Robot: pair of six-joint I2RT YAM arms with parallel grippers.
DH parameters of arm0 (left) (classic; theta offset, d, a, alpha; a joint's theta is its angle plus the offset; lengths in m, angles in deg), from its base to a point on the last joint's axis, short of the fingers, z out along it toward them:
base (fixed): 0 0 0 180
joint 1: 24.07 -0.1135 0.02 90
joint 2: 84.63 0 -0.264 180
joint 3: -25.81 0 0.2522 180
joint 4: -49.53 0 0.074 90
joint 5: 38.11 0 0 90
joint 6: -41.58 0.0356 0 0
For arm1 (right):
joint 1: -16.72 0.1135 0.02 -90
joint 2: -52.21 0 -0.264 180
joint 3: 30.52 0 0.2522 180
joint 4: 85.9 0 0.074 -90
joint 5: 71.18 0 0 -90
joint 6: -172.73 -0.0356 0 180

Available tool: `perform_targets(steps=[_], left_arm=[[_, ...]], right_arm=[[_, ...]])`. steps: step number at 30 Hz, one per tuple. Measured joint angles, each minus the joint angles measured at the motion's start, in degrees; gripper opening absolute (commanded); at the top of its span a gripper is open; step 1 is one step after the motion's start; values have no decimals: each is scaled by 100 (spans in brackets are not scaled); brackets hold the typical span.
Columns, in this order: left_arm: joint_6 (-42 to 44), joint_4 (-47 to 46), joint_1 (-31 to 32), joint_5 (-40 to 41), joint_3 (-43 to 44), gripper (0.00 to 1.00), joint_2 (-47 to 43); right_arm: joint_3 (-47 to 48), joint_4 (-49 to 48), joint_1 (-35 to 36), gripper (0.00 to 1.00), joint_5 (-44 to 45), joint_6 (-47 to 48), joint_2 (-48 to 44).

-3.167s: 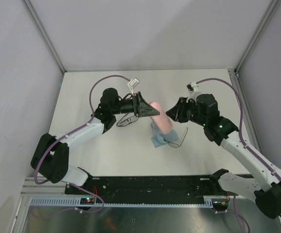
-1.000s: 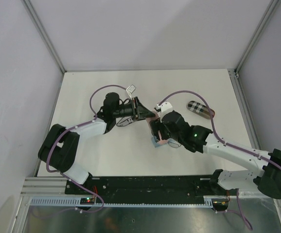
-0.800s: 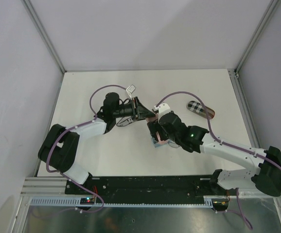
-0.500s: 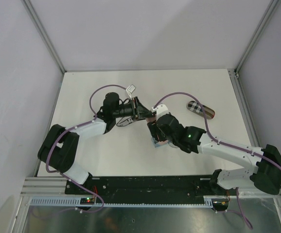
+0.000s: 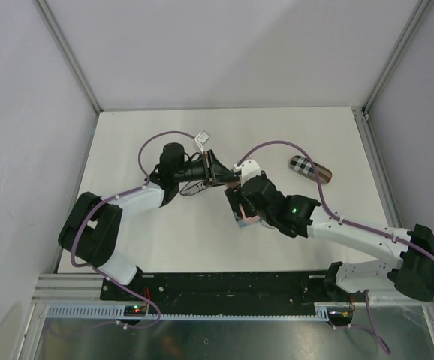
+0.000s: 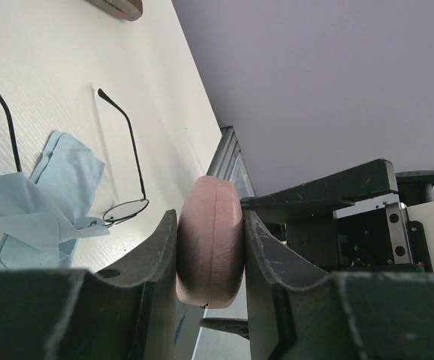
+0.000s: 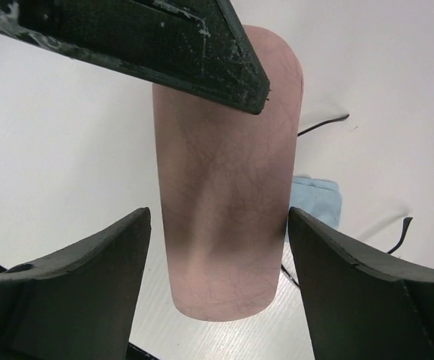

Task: Organize the sunglasses
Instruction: Pass from the left arm to the right

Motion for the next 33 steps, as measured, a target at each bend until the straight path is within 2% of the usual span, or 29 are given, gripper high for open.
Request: perform_targets(steps=[7, 13, 16, 18, 21, 24, 28, 31, 33], left_arm=[[35, 4, 4, -13, -4, 0, -4], [127, 28, 4, -11, -24, 1, -26], [155, 42, 0, 0, -24, 4, -35], [203, 57, -4, 4, -24, 9, -39], [232, 79, -4, 2, -26, 19, -55], [243, 103, -7, 11, -66, 43, -125], [240, 153, -50, 11, -103, 70, -249], [238, 160, -184, -50, -129, 84, -555], [245, 127, -367, -140, -157, 90, -844]], right_arm=[[76, 76, 116, 62, 203, 26, 24], [131, 129, 157, 62, 299, 11, 131], [153, 133, 166, 51, 343, 7, 179], [160, 131, 170, 47, 369, -13, 212], [160, 131, 184, 45, 387, -33, 214], [168, 131, 186, 41, 382, -42, 214], [168, 129, 15, 40, 79, -133, 181], [66, 13, -479, 40, -544, -275, 2], [-125, -98, -975, 40, -1047, -391, -258]])
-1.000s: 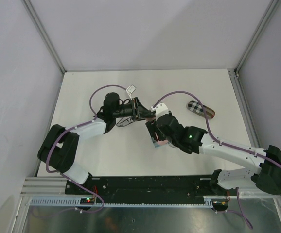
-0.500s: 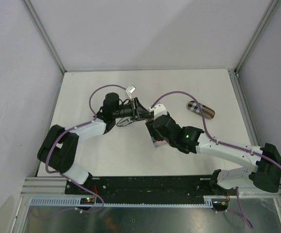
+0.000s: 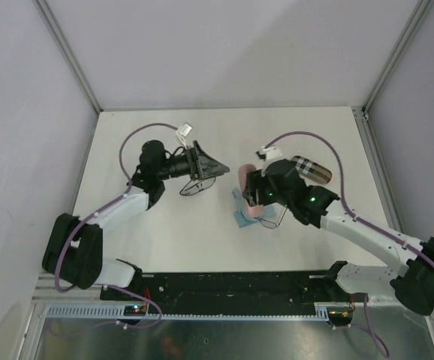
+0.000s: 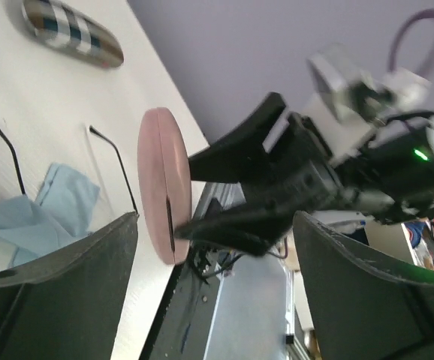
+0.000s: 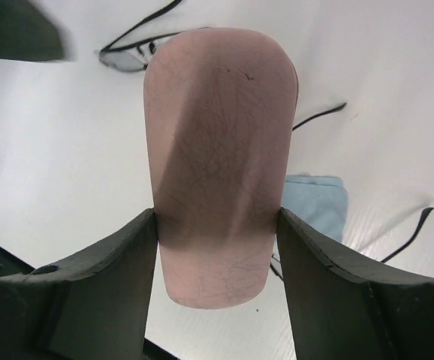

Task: Organize the sunglasses
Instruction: Pass from the left arm to the right, then open the sunglasses case at the center of the board.

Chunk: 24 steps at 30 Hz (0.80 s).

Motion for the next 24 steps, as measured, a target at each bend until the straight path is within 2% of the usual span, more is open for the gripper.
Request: perform_targets(steps=[6, 12, 18, 24], left_arm=[[28, -138, -595, -190, -96, 93, -643], [24, -267, -656, -229, -345, 99, -955], [-271, -584, -654, -280, -404, 100, -1370], [-584, -850, -581, -328, -111, 100, -1526]], right_arm=[[-323, -284, -1366, 40, -1668, -409, -461], [-433, -1231, -2345, 41, -3871, -1209, -472], [-647, -3526, -2734, 41, -5678, -2708, -243], [-673, -5761, -2653, 41, -6588, -4216, 116]])
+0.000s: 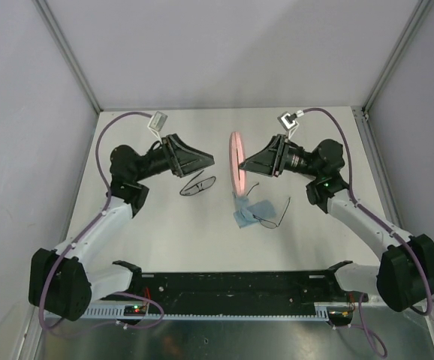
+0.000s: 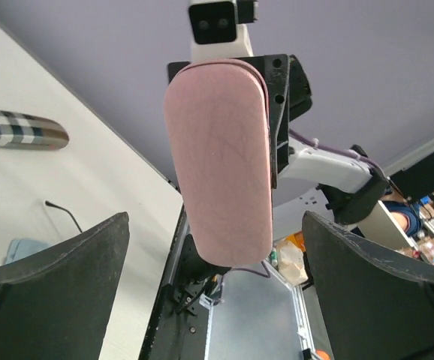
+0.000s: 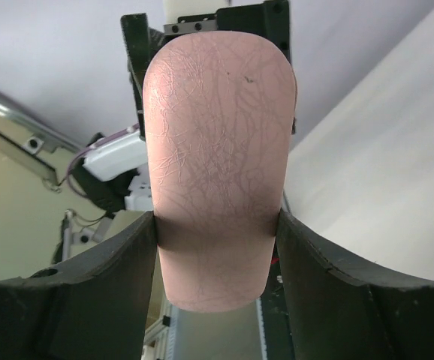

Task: Organize the sunglasses
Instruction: Open the sunglasses case at the center of the board.

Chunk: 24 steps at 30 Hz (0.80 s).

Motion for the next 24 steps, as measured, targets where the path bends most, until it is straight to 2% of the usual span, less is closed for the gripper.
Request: perform_targets(steps=[5, 8, 16, 24], left_arm=[[-214, -330, 247, -9, 188, 99, 149], [-341, -492, 345, -13, 205, 97, 304], [-597, -863, 485, -50, 225, 83, 579], [-656, -1008, 605, -164, 229, 89, 640]], right_arm=[[0, -953, 216, 40, -238, -643, 269], [0, -1119, 345, 40, -284, -750, 317], [-11, -1152, 494, 40, -328, -728, 321], [-11, -778, 522, 38, -291, -413, 321]])
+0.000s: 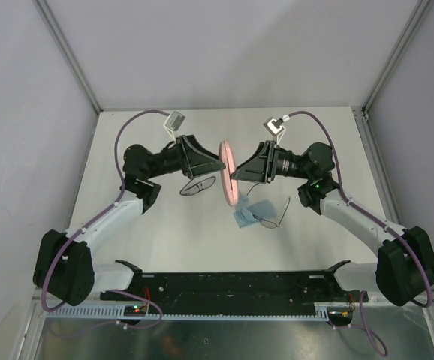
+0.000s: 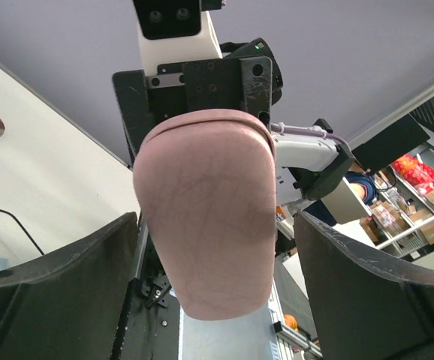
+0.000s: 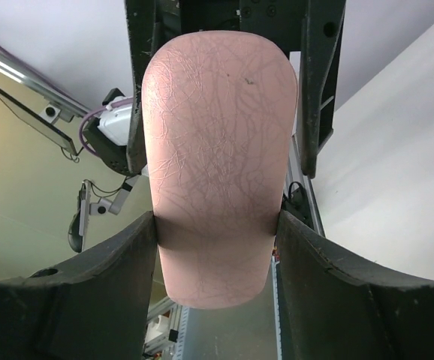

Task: Organize the sunglasses
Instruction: Open the sunglasses case at the center of the board.

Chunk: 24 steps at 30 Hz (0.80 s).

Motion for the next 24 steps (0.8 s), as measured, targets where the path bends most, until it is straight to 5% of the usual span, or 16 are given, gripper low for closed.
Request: perform_targets(steps=[9, 14, 24], left_arm=[[-35, -68, 46, -83, 2, 73, 7], [-39, -52, 48, -107, 0, 54, 11], [-28, -48, 52, -219, 2, 48, 74]], right_arm=[[0, 251, 15, 38, 20, 219, -20], [0, 341, 24, 37, 20, 341, -107], [0, 927, 57, 35, 144, 796, -289]])
